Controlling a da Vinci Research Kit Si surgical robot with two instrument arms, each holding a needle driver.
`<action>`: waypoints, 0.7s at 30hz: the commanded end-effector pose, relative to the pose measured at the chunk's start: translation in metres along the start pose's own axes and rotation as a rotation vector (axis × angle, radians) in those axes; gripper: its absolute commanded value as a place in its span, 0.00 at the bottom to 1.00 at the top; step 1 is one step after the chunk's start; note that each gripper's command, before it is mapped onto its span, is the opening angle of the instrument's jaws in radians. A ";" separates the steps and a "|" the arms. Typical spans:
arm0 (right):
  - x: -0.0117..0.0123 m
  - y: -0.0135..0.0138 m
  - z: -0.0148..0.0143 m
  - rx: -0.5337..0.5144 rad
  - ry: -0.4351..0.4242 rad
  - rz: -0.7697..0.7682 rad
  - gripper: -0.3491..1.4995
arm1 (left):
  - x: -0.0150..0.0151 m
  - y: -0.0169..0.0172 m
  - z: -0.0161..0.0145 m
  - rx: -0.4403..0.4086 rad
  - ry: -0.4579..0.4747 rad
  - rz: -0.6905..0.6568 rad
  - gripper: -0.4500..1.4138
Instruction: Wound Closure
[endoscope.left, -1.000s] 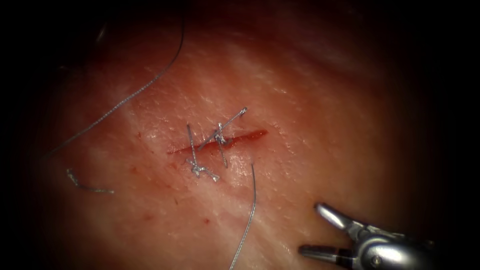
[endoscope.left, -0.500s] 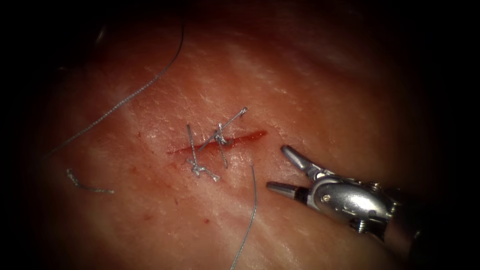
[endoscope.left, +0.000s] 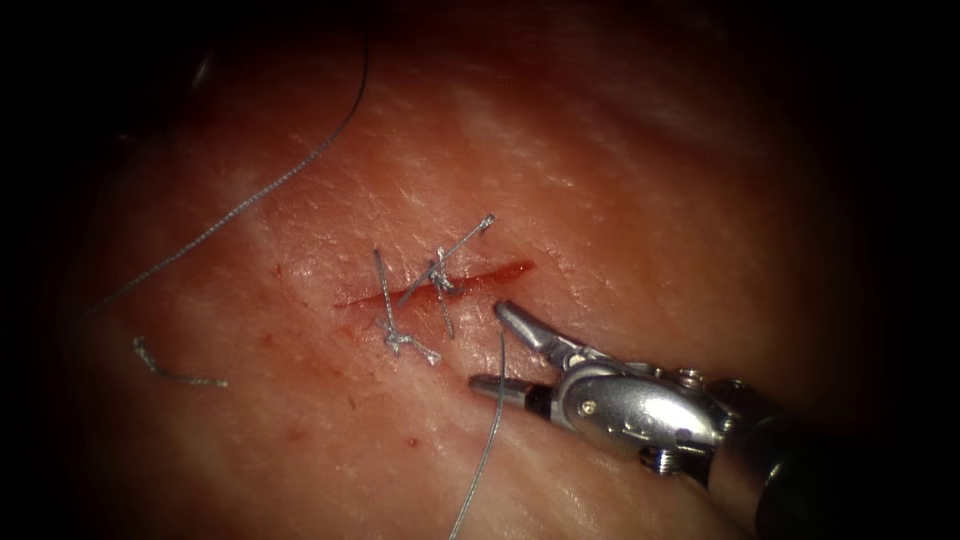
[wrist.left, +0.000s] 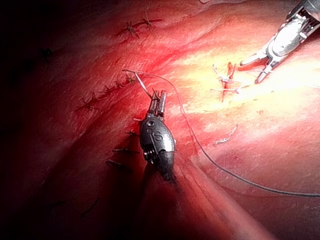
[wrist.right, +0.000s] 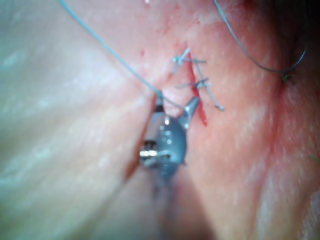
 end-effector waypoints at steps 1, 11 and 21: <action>-0.0003 0.0000 0.0002 0.022 -0.014 -0.001 0.00 | -0.0006 -0.0002 0.0006 -0.001 0.002 0.001 0.00; 0.0021 -0.0018 -0.0025 0.062 0.017 -0.003 0.00 | -0.0006 -0.0002 0.0006 -0.001 0.002 0.001 0.00; 0.0051 -0.0036 -0.0037 0.095 0.029 -0.008 0.00 | -0.0006 -0.0002 0.0007 0.000 0.002 0.001 0.00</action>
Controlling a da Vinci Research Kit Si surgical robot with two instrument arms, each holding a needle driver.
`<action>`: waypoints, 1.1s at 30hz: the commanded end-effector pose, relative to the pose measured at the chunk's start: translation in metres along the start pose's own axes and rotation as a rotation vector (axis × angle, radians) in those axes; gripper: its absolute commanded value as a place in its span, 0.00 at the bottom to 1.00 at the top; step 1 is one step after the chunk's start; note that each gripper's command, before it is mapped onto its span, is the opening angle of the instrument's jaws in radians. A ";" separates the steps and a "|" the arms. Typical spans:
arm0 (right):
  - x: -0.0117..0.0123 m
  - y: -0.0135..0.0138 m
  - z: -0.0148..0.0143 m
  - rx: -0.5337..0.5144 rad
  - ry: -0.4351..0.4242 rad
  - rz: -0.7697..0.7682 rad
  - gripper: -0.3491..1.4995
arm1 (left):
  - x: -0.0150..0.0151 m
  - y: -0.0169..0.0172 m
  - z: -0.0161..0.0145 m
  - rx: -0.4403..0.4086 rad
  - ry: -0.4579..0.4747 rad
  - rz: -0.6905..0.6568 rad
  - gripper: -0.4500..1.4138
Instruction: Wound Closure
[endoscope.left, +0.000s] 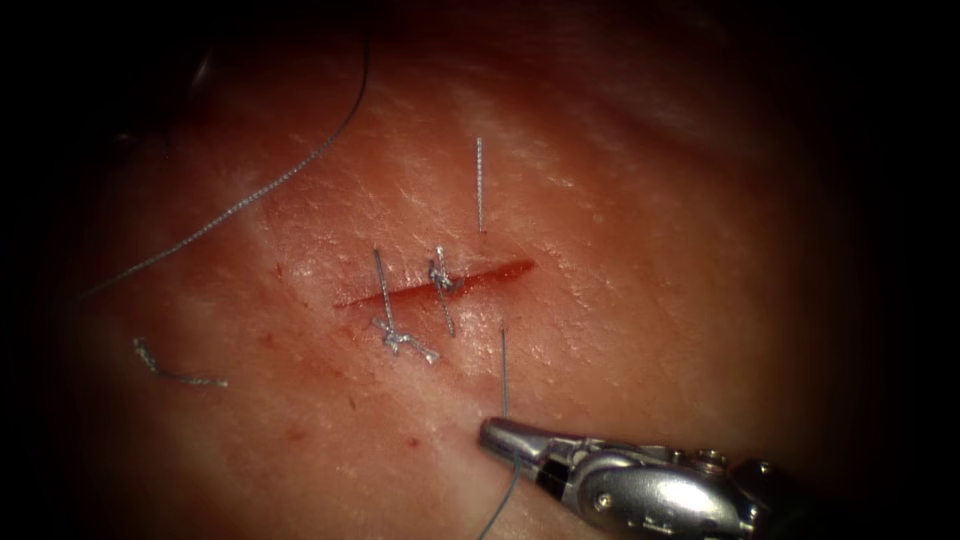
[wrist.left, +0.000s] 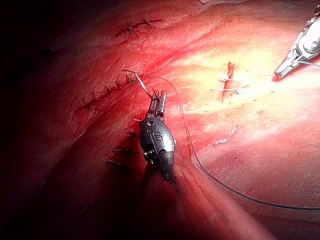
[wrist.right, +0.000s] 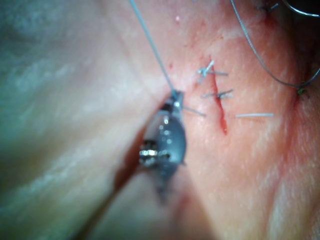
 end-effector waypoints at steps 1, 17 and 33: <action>-0.0002 0.0002 0.0010 -0.017 0.002 0.005 0.00 | -0.0006 -0.0001 0.0006 0.000 0.001 0.001 0.00; -0.0031 0.0026 -0.0017 -0.020 -0.078 0.048 0.97 | -0.0012 0.0002 0.0011 -0.006 -0.002 0.000 0.00; -0.0052 0.0110 -0.0073 0.013 -0.157 0.200 0.77 | -0.0051 0.0017 0.0030 -0.028 -0.020 -0.032 0.00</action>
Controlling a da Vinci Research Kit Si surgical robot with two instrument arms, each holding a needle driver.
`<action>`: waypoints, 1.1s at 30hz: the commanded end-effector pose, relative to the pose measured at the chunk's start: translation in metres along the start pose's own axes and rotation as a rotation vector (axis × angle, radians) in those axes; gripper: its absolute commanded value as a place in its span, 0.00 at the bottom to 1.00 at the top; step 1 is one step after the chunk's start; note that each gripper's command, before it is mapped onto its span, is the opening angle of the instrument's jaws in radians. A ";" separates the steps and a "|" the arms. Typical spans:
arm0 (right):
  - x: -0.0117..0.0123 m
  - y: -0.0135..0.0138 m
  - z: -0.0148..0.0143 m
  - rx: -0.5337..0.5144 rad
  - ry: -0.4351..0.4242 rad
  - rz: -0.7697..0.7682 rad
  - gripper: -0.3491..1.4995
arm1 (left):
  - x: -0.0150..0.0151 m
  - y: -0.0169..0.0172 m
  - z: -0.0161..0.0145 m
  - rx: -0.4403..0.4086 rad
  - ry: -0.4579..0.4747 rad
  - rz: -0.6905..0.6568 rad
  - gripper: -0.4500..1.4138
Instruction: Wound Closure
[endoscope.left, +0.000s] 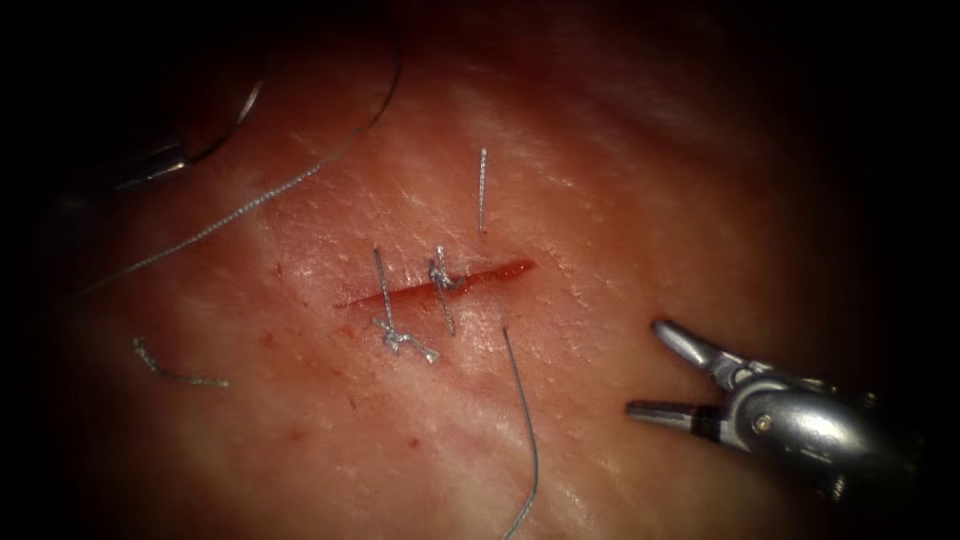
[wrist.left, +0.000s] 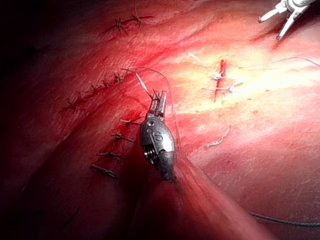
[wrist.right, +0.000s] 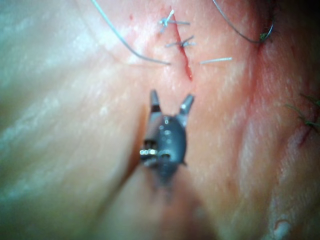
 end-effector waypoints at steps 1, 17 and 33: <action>0.0005 0.0019 0.0018 -0.010 0.010 0.082 0.74 | -0.0008 0.0000 0.0007 -0.006 0.002 -0.002 0.00; -0.0002 0.0082 0.0118 0.145 0.016 0.788 0.64 | -0.0014 0.0008 0.0011 -0.021 -0.005 -0.004 0.00; -0.0009 0.0092 0.0186 0.218 0.150 0.933 0.59 | -0.0015 0.0008 0.0010 -0.022 -0.004 -0.004 0.00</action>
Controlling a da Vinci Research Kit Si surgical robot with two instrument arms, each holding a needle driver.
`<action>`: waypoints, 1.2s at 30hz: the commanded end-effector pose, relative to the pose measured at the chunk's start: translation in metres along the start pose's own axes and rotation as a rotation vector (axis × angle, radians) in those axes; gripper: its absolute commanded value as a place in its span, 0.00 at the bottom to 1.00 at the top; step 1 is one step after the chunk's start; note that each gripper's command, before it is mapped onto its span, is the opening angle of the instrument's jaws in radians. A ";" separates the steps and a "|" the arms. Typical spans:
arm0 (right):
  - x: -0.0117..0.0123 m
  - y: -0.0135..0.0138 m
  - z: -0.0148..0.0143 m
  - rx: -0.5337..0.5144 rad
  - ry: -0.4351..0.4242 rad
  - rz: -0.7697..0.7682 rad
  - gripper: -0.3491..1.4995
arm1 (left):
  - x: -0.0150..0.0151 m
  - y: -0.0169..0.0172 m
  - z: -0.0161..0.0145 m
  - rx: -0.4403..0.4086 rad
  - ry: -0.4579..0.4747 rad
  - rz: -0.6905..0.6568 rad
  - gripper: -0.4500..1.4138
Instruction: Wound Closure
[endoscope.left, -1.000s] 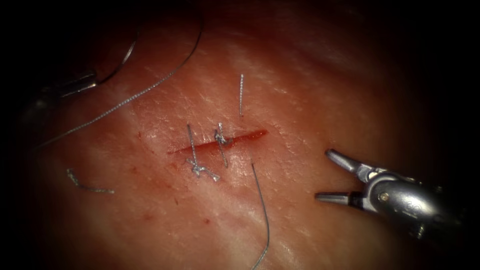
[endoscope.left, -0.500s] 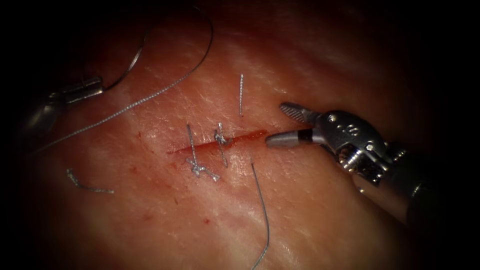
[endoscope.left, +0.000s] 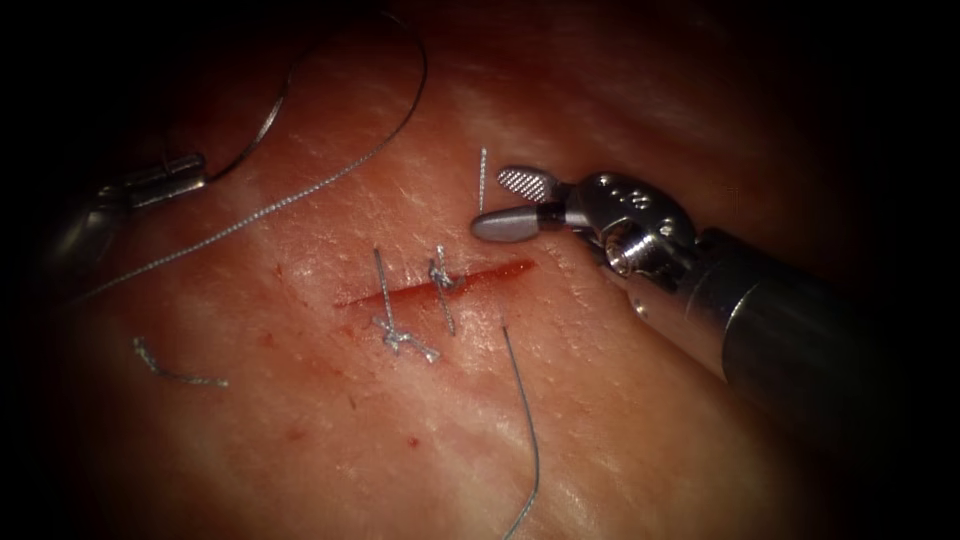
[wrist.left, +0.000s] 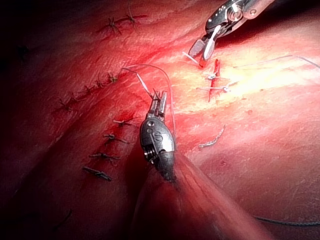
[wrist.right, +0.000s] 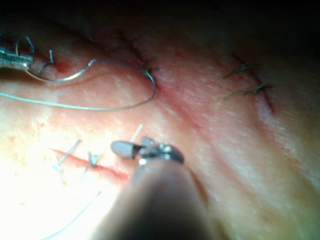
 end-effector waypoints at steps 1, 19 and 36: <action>0.0007 0.0003 0.0018 -0.002 0.005 -0.002 0.57 | -0.0006 -0.0002 0.0005 -0.001 0.002 0.000 0.00; 0.0023 0.0011 0.0012 -0.056 0.061 -0.056 0.00 | -0.0003 -0.0001 0.0004 -0.004 0.002 -0.001 0.00; 0.0059 0.0004 0.0002 -0.058 0.103 -0.086 0.00 | -0.0004 -0.0003 0.0003 -0.006 0.003 -0.001 0.00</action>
